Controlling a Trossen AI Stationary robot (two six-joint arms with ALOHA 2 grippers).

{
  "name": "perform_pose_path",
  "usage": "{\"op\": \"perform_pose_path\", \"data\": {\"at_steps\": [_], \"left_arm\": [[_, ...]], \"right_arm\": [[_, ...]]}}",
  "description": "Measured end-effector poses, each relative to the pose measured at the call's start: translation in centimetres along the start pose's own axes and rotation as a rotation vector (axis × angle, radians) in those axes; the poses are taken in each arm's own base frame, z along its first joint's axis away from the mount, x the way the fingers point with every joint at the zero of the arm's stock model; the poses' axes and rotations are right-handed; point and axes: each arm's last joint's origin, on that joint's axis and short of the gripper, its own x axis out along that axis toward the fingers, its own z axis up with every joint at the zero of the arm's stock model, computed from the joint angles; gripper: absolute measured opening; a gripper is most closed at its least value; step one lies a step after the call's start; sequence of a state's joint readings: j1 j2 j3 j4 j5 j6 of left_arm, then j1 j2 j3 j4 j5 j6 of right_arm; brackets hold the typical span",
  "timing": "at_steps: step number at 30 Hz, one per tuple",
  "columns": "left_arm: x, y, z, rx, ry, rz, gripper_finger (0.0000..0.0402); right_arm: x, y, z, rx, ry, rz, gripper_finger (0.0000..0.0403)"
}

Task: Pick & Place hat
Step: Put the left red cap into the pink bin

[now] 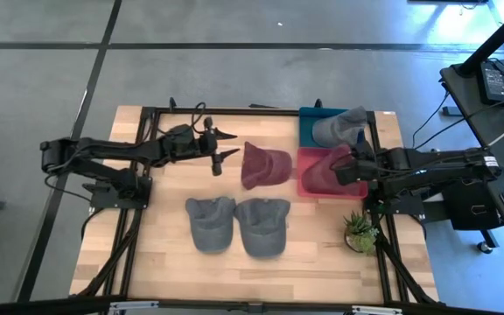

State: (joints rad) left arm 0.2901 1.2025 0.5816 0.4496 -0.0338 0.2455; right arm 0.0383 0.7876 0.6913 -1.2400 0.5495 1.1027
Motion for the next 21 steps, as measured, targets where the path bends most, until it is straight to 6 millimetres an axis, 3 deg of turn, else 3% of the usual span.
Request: {"op": "perform_pose_path", "data": {"at_steps": [10,21], "left_arm": [[0.59,-0.08,-0.24,-0.024,-0.014,0.003,0.0195],[0.59,-0.08,-0.24,-0.024,-0.014,0.003,0.0194]], "right_arm": [[0.06,-0.51,-0.37,-0.024,0.046,-0.045,0.0030],[0.20,-0.02,-0.56,-0.060,0.172,0.028,0.0050]]}}
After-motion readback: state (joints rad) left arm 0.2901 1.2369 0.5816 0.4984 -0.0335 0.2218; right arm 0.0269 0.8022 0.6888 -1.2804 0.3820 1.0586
